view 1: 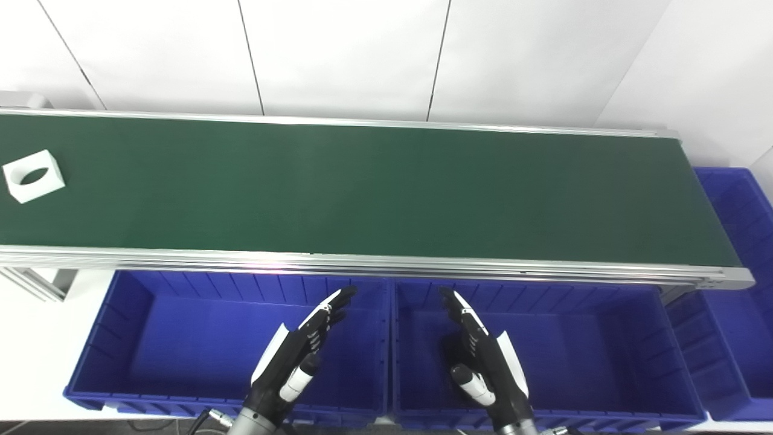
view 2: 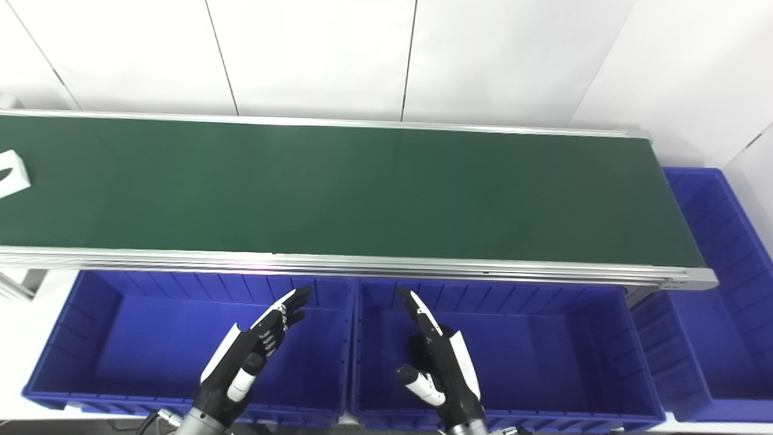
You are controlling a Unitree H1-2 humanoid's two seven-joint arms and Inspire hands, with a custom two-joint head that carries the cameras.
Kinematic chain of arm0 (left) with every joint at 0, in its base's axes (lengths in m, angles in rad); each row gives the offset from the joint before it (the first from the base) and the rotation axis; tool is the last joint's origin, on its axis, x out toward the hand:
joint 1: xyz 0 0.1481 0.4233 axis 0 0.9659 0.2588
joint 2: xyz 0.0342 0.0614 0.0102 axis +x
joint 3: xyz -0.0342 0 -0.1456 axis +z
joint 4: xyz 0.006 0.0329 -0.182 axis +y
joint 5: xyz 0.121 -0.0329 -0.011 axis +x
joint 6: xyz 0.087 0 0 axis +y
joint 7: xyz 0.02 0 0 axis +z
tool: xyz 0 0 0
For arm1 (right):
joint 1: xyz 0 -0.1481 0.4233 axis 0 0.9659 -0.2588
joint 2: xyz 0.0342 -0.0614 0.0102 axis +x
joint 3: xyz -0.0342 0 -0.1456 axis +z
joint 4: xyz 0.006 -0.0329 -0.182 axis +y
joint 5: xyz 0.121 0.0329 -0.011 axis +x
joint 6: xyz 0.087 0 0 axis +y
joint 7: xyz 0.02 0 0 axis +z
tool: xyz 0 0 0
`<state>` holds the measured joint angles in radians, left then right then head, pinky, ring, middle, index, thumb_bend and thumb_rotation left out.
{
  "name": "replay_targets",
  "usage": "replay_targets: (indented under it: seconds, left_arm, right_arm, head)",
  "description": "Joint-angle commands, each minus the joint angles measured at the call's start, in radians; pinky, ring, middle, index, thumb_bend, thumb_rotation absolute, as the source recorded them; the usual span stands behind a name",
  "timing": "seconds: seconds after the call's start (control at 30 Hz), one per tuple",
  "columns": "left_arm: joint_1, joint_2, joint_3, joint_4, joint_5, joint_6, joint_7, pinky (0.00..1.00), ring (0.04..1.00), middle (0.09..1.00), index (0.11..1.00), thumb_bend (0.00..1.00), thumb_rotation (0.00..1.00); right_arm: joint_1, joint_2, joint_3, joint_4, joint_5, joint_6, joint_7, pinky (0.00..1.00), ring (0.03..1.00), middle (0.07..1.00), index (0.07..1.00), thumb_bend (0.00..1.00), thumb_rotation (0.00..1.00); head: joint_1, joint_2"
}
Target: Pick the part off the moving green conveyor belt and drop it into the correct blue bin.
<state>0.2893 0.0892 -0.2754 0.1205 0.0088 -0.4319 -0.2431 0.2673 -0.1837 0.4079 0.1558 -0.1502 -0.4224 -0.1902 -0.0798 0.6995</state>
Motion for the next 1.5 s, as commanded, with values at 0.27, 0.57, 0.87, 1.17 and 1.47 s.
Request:
replay_targets:
  seconds: [0.27, 0.57, 0.87, 1.17, 1.47]
  left_arm:
    - [-0.008, -0.008, 0.002, -0.042, -0.012, -0.038, 0.001, 0.96, 0.980, 0.976, 0.916, 0.90, 1.00]
    - [-0.010, -0.005, 0.004, -0.051, 0.000, -0.038, 0.010, 0.95, 0.979, 0.972, 0.916, 0.90, 1.00]
    - [-0.006, -0.007, 0.002, -0.042, -0.012, -0.038, 0.000, 0.96, 0.982, 0.974, 0.913, 0.88, 0.99]
    - [-0.006, -0.009, 0.000, -0.039, 0.000, -0.038, 0.011, 0.94, 0.971, 0.965, 0.911, 0.90, 1.00]
    - [-0.005, -0.009, 0.000, -0.035, -0.001, -0.038, 0.011, 0.94, 0.970, 0.967, 0.913, 0.90, 0.99]
  right_arm:
    - [-0.003, -0.001, -0.003, -0.037, 0.005, -0.047, 0.008, 0.94, 0.950, 0.960, 0.934, 0.97, 0.96]
    - [-0.007, 0.003, -0.004, -0.041, -0.010, -0.047, 0.004, 0.95, 0.958, 0.960, 0.937, 0.96, 0.97]
    - [-0.006, 0.000, -0.002, -0.031, -0.004, -0.048, 0.000, 0.94, 0.953, 0.958, 0.934, 0.98, 0.96]
    - [-0.008, -0.003, 0.003, -0.021, 0.004, -0.047, 0.003, 0.92, 0.933, 0.946, 0.929, 0.97, 0.96]
    - [-0.009, 0.000, 0.002, -0.020, 0.017, -0.047, 0.010, 0.91, 0.920, 0.940, 0.923, 0.99, 0.95]
  head:
    - [0.003, 0.024]
    - [-0.005, 0.027]
    - [0.005, 0.001]
    - [0.006, -0.003]
    - [0.006, 0.000]
